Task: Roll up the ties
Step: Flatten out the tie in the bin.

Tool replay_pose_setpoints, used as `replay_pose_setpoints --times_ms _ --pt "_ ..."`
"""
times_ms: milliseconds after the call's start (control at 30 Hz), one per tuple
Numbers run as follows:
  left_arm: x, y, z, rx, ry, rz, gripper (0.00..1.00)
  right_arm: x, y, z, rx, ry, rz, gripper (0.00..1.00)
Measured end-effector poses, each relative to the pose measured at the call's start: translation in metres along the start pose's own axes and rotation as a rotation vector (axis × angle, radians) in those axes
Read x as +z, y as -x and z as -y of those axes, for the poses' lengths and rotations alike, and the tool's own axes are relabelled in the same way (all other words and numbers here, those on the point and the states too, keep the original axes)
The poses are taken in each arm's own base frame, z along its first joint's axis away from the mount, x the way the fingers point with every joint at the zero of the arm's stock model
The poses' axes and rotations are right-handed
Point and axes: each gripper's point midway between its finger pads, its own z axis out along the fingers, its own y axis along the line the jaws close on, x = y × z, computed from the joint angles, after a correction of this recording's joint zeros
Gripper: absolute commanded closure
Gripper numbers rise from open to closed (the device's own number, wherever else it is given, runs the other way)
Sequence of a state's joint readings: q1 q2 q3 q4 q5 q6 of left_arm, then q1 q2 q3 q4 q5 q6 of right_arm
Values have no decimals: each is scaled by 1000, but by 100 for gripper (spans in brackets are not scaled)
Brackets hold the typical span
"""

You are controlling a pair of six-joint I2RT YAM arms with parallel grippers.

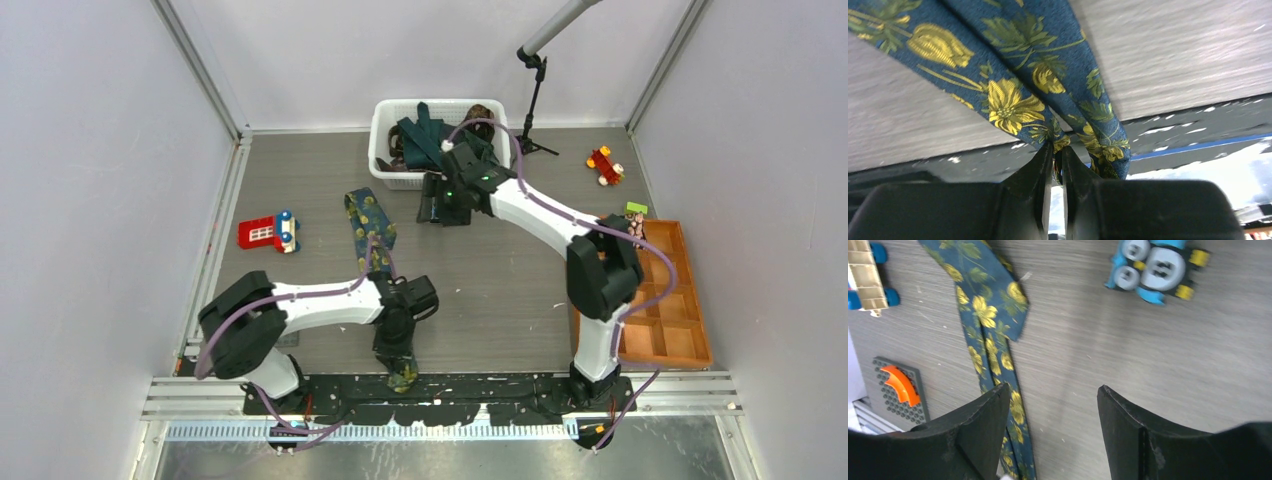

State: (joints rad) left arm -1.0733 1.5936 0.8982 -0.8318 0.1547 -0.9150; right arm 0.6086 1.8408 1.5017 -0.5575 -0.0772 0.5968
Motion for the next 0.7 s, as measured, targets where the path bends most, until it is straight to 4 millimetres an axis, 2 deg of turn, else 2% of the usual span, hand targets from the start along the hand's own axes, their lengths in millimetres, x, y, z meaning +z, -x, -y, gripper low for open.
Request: replay_pose_setpoints --times_ms 200,367,500,700 --pt "-14 -23 -38 6 68 7 90 55 3 -52 -59 121 -29 21" --pt "-18 -37 -63 1 113 15 91 91 19 -93 -66 224 17 15" --pt "-18 -45 -76 -3 143 9 93 114 44 -112 -45 273 88 13" --pt "-25 -47 -84 -9 141 47 94 143 71 -126 -32 293 165 12"
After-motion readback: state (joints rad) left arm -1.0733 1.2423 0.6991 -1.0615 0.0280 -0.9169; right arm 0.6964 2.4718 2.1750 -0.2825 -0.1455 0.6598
